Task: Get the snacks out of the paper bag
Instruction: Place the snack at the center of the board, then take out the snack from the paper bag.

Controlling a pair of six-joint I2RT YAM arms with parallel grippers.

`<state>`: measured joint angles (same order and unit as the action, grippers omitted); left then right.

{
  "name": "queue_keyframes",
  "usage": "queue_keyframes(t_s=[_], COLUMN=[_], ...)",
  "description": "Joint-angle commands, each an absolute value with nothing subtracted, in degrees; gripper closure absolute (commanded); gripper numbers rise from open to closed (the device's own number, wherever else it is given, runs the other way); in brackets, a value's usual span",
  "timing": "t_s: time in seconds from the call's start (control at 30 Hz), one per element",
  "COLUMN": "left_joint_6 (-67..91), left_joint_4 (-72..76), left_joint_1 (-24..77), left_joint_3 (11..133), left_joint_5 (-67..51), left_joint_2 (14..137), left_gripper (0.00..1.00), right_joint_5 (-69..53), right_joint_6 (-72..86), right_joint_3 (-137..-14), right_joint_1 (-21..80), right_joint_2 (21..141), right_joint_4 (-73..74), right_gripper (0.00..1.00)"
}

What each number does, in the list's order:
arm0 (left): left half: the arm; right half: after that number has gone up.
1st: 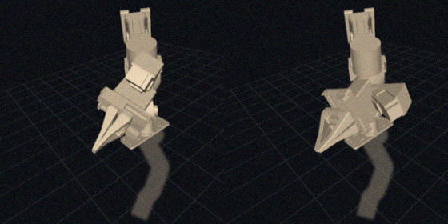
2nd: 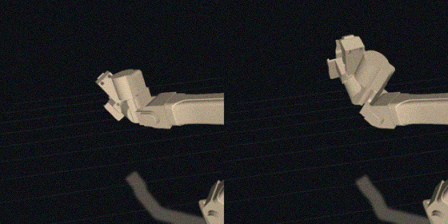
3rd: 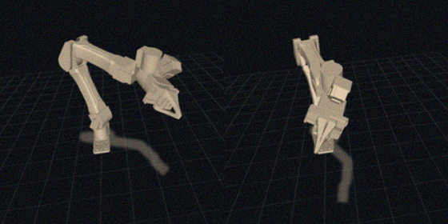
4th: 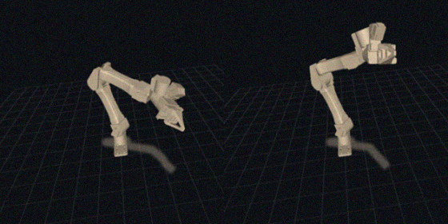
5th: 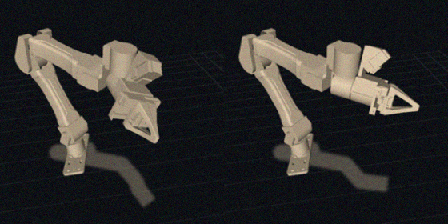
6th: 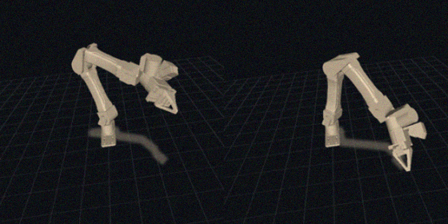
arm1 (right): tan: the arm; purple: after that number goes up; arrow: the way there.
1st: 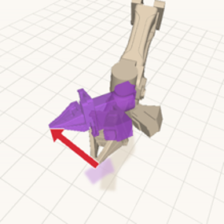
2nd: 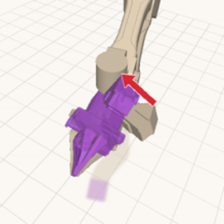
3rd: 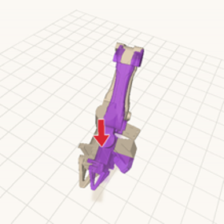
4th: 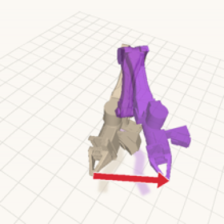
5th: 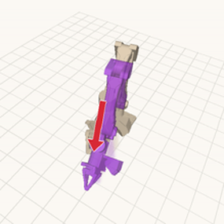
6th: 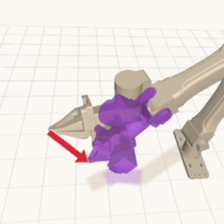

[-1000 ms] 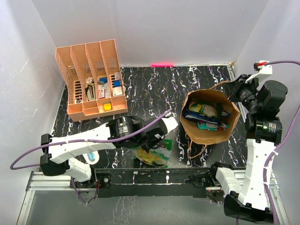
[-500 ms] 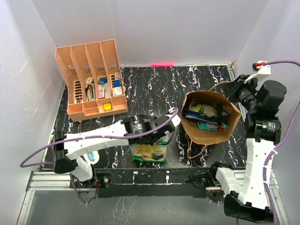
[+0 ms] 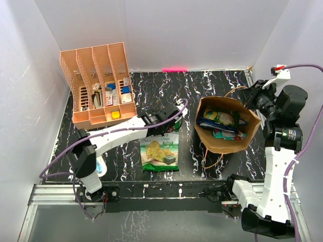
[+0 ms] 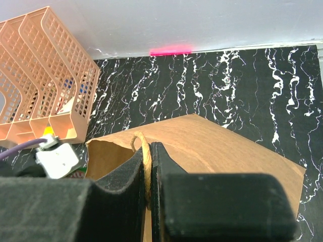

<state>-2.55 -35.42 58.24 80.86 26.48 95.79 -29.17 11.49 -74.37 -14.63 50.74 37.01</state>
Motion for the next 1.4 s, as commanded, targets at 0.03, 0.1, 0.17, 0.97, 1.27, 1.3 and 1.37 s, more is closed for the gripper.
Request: queue_keyframes(t_s=[0.03, 0.1, 0.17, 0.97, 1.27, 1.3, 1.37], left_joint_6=[-8.3, -9.9, -9.8, 20.8, 5.3, 3.7, -0.1], left_joint_4=[-27.1, -25.7, -24.8, -16.3, -5.7, -5.2, -3.4], left_joint_1=[55.2, 54.5, 53.9, 52.6, 70.6, 72.1, 73.9], left_joint_3=[82.7, 83.3, 84.5, 79.0, 80.6, 81.3, 82.0], left_joint_5=[25.9, 27.3, 32.1, -18.3, -8.7, -7.8, -6.8], left_joint_2=[101.5, 103.6, 105.5, 67.7, 76.6, 77.8, 80.3], left_gripper=[1.00, 1.00, 0.84, 0.04, 0.12, 0.13, 0.15], right_joint_5=[-30.2, -30.1, -29.9, -39.1, -40.7, -40.5, -40.2], right_joint_6=[11.3, 11.3, 11.3, 12.1, 12.7, 12.8, 12.7], right_joint_3=[-74.9, -74.8, -74.8, -69.7, -73.0, -73.2, -73.8], right_joint_1=[-14.5, -14.5, -14.5, -14.2, -14.2, -14.2, -14.2], right_joint_2=[50.4, 50.2, 50.1, 47.8, 49.4, 49.5, 49.8], right_joint_4=[33.1, 33.0, 32.9, 29.0, 31.8, 32.0, 32.6], right_gripper=[0.92, 0.92, 0.92, 0.92, 0.92, 0.92, 0.92])
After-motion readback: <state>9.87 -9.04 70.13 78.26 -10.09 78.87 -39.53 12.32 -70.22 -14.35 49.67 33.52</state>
